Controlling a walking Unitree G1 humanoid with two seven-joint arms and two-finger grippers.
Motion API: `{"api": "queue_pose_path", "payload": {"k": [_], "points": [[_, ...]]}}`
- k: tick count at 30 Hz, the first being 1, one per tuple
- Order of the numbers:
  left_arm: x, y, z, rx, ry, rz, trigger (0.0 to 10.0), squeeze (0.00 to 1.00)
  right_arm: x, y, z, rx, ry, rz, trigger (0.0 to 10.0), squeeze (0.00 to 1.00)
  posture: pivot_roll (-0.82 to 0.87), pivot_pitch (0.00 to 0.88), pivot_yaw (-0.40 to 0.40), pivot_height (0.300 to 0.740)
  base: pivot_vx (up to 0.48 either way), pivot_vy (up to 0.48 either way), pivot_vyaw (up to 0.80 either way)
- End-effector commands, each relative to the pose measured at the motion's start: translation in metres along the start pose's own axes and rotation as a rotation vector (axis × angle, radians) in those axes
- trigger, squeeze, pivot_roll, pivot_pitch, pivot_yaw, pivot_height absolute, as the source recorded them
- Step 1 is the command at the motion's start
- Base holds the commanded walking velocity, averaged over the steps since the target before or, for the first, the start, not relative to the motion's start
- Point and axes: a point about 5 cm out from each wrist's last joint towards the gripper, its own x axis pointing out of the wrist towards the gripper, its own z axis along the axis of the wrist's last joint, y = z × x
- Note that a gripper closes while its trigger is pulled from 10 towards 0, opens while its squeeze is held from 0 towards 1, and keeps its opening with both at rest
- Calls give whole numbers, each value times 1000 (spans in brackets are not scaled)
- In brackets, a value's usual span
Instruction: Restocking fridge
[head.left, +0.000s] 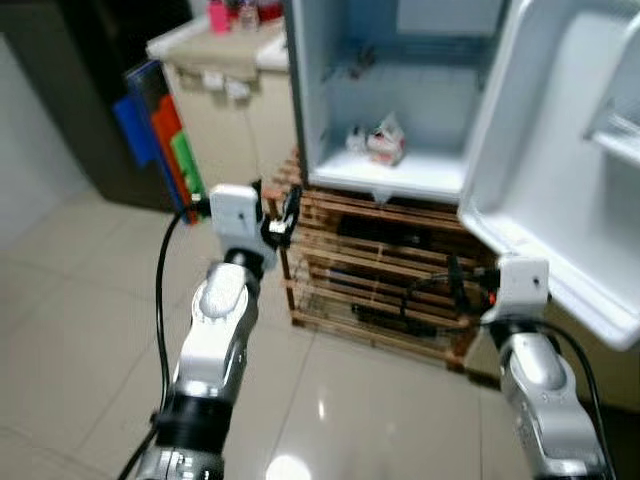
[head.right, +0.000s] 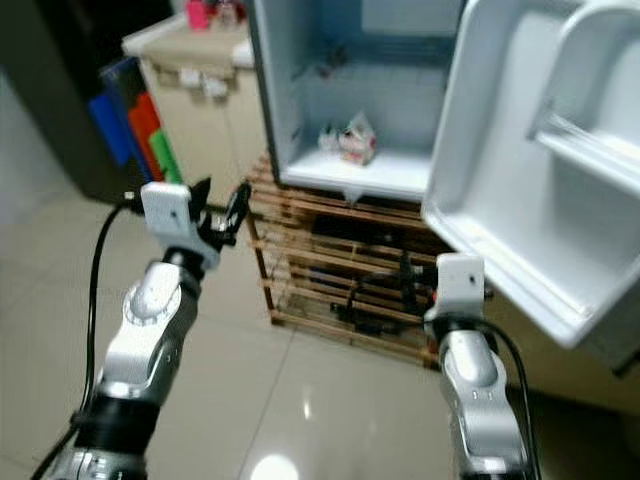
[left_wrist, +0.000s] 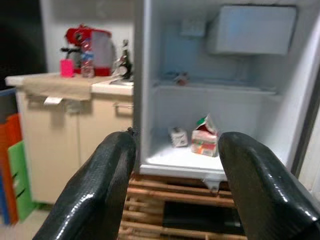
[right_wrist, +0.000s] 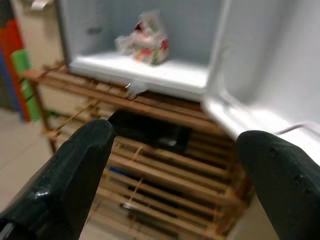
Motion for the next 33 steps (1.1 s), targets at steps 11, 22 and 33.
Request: {"api": "queue_pose_path", "payload": {"k": [11,22,33], "points": [[4,-2,1,-18,-1,-31,10000,0,-3,-17,3,25,-20,-135,10000,0,-203,0,59,740,0,0,0],[3,-2,-2,-31,16,-36,10000,0,-4,-10,-11,-28,47,-54,10000,0,-194,0,52,740,0,0,-539],[1,17,-53,-1,229,-9,10000,0,-13,-42,-81,-142,425,-206,10000,0,-196,0,48,740,0,0,0]]}}
